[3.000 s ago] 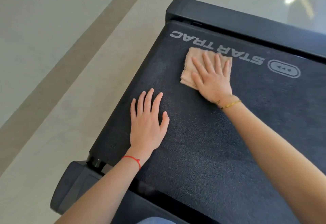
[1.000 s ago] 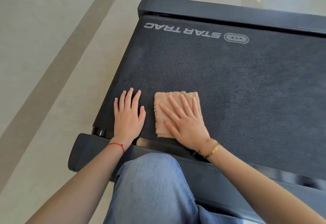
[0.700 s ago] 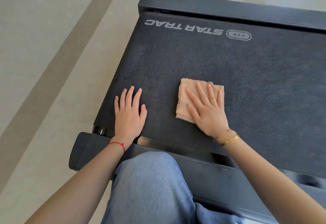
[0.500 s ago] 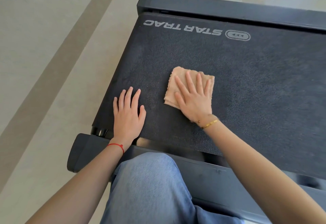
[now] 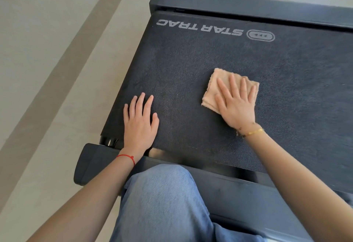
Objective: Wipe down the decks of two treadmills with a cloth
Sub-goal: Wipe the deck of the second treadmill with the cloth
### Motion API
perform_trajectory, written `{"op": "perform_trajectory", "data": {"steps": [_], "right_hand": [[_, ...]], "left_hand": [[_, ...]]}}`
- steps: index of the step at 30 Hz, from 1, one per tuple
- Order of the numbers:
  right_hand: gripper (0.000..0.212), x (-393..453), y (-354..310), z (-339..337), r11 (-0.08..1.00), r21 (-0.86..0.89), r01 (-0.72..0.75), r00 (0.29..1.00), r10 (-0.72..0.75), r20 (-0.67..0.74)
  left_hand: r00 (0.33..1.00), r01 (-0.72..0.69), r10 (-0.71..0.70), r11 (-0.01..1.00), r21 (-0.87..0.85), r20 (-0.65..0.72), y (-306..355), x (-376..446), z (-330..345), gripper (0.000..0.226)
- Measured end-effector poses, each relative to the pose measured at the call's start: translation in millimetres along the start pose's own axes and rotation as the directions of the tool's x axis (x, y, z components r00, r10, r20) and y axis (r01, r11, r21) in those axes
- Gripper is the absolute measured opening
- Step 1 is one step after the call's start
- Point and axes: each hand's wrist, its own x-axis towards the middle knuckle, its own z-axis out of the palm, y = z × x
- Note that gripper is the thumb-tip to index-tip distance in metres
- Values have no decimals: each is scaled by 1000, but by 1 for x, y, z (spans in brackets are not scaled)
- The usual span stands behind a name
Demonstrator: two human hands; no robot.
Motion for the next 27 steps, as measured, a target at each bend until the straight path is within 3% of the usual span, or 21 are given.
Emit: {"op": "perform_trajectory", "data": {"steps": [3,8,11,16,23,27], "right_hand": [[57,15,-17,0,999,2,-39,999,39,12],[58,-33,-41,10,967,-35,251,968,-251,12],[56,-56,-32,13,949,-27,314,949,-314,-4],[58,-43,5,5,982,-12,188,982,-189,-16],[56,66,36,-11,993,15,-117,993,117,-1],[56,89,5,-9,1000,0,16,1000,-16,-15]], "left_hand": [[1000,2,-2,1000,0,0,0,0,0,53],[1000,19,-18,1000,-16,26,6,6,-2,53],[998,-22,23,999,-29,55,17,22,-3,53],[993,-100,102,994,-31,59,43,54,2,54],[988,-121,119,993,14,94,59,87,18,57],[991,-113,112,994,10,73,63,102,22,59]]}}
